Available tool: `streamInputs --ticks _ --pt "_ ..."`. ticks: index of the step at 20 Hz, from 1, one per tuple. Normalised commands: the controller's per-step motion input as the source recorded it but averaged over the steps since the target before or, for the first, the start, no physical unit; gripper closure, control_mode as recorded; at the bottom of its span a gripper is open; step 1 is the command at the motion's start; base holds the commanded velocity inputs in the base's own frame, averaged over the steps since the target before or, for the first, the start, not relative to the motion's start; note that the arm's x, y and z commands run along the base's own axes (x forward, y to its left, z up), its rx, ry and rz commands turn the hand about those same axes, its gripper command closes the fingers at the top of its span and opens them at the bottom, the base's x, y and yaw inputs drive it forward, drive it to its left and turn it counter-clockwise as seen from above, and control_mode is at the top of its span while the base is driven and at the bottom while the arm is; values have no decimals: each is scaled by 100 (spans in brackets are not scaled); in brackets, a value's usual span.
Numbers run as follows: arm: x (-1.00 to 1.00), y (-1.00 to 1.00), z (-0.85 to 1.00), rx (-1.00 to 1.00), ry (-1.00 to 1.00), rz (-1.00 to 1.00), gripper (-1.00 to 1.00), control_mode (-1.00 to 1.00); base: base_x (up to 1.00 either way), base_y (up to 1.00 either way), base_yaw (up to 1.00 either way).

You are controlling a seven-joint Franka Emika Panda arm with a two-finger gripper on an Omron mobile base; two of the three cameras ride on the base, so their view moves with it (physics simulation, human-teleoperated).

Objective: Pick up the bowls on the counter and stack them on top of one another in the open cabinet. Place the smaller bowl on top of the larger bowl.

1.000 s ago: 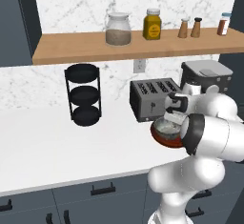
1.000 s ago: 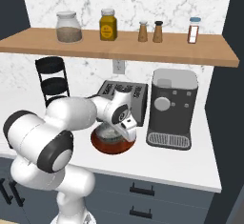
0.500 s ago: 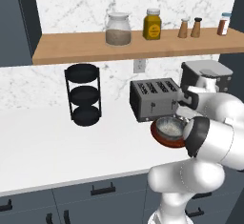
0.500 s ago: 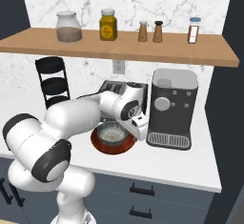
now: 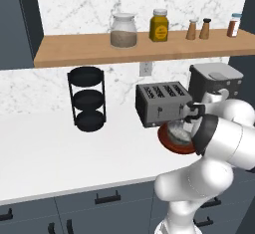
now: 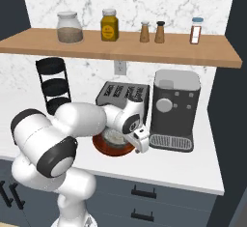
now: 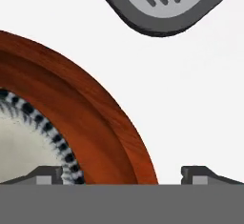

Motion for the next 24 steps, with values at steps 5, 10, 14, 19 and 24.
streamInputs --ticks 5,10,14,19,24 --pt "0 0 -51 5 0 1 -100 -100 0 0 0" --pt "0 2 -35 8 0 3 100 -100 0 0 0" --pt "0 0 -1 0 0 0 100 -100 0 0 0" --pt "-2 0 1 0 0 0 100 -100 0 0 0" --pt "-25 6 39 1 -7 0 100 -100 0 0 0"
